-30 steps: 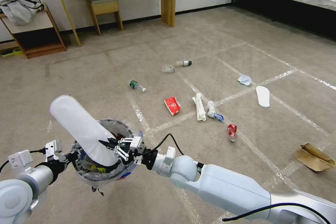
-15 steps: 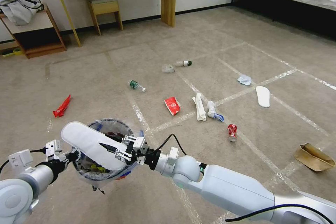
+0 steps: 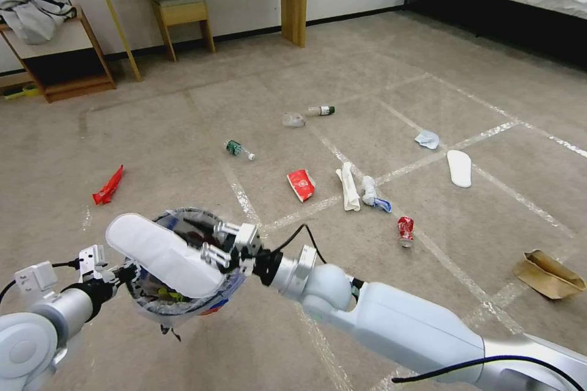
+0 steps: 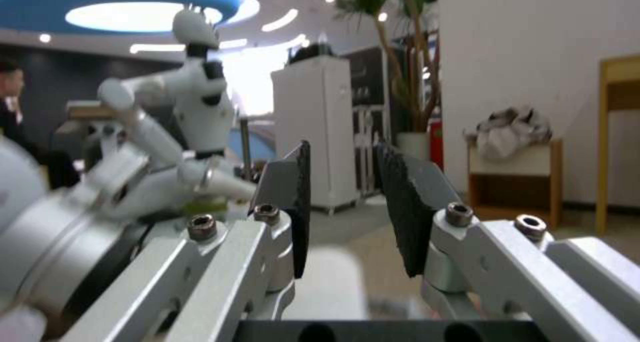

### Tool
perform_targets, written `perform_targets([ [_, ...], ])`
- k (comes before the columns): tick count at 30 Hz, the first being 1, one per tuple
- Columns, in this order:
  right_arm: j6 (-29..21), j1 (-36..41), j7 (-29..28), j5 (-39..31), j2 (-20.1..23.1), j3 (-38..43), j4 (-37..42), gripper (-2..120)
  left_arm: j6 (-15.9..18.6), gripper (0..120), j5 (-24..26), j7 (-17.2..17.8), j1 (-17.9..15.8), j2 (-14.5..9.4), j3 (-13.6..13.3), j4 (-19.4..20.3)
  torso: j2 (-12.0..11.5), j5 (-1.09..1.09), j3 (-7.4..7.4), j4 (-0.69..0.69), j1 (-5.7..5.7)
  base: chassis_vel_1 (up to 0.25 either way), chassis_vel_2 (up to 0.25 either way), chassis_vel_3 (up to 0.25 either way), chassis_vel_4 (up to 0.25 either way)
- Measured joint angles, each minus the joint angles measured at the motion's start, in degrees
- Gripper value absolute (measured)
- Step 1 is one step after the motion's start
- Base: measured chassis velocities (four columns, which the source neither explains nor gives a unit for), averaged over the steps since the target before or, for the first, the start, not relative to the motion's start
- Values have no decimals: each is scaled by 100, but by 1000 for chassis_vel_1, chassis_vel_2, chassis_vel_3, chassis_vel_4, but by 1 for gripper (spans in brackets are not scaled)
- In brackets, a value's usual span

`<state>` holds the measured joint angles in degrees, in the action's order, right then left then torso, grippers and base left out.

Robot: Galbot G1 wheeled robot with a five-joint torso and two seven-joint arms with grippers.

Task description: Pick up the trash bin and place the garbage on the floor into it.

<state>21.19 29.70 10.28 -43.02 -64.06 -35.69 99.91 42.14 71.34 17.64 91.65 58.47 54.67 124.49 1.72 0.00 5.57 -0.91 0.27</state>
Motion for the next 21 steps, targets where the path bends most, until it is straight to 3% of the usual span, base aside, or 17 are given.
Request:
perform_targets([
  [15,-80,-109,-23,-442,195,974,367,29,0,1,-48,-9,26,27,31,-73,0,0,0,0,0,0,0,0,0],
  [21,-124,-106,-20,-628,400,1543,435,39,0,1,-81,-19,16,41,34,-138,0,1,0,1,0,0,0,0,0],
])
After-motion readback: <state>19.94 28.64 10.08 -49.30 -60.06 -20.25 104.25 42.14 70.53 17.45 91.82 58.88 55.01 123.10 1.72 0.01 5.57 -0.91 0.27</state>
